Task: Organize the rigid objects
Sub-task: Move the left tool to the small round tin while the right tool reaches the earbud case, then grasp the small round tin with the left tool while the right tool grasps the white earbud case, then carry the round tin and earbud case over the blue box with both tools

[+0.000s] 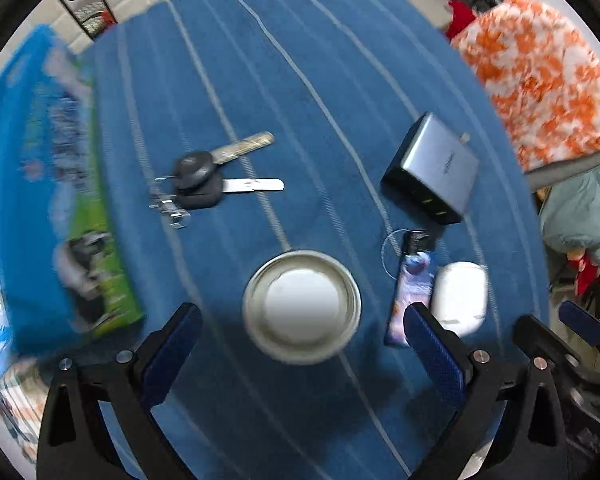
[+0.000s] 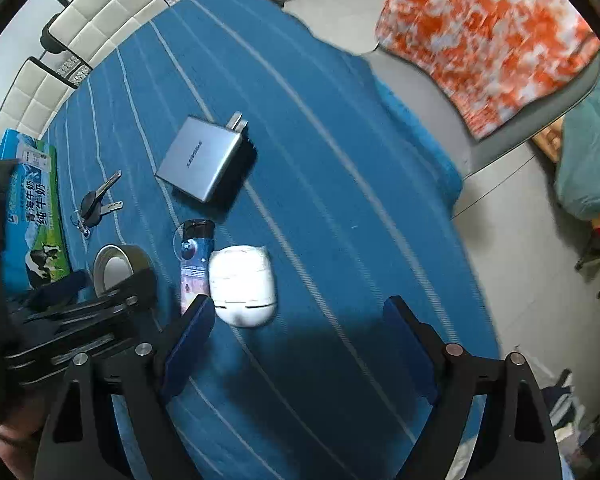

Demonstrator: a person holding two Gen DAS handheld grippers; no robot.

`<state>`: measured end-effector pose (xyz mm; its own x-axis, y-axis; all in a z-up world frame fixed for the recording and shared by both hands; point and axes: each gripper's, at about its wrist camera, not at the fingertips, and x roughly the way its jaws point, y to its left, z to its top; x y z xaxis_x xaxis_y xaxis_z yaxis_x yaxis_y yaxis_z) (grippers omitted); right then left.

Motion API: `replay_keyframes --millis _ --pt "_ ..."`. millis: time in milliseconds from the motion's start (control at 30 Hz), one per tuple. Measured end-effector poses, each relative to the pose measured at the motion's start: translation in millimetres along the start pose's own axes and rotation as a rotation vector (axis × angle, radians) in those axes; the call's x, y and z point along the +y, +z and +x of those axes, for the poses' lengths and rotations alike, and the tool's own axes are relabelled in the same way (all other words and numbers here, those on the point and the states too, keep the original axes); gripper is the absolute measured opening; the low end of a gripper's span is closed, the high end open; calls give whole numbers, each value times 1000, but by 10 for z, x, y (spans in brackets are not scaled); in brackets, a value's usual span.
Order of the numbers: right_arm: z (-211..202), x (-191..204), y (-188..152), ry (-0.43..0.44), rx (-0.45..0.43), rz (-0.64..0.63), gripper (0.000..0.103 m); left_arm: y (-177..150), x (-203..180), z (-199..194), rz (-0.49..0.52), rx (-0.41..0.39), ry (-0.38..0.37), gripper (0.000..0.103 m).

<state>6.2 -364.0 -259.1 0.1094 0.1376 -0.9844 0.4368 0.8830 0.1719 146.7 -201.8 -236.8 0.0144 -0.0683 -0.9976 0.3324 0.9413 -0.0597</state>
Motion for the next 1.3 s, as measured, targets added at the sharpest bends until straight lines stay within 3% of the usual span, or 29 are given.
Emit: replay_keyframes --millis 33,133,233,300,367,467,700,933,1100,1300 --pt "64 14 16 14 13 9 82 21 -5 79 4 10 10 100" --pt "222 65 54 49 44 32 81 9 4 220 -10 28 2 63" --pt "364 198 78 46 64 -4 77 -103 7 200 -5 19 20 63" --pt "420 305 71 -18 54 -42 69 -232 62 200 -22 26 16 63" --pt "409 339 85 -58 54 -56 49 -290 73 208 -27 26 19 63" --pt "419 308 94 -76 63 -44 49 -313 -4 233 3 30 51 65" --pt "450 584 52 -207 54 -172 49 -227 -142 244 -19 -3 53 63" --pt "74 459 -38 -184 3 -152 49 -329 -40 55 -21 -30 33 62" --pt "-318 517 -78 -179 -67 -178 49 -371 -78 -328 -13 -119 16 62" --pt "-793 882 -168 -143 -144 -245 49 -391 144 -846 -26 -234 5 62"
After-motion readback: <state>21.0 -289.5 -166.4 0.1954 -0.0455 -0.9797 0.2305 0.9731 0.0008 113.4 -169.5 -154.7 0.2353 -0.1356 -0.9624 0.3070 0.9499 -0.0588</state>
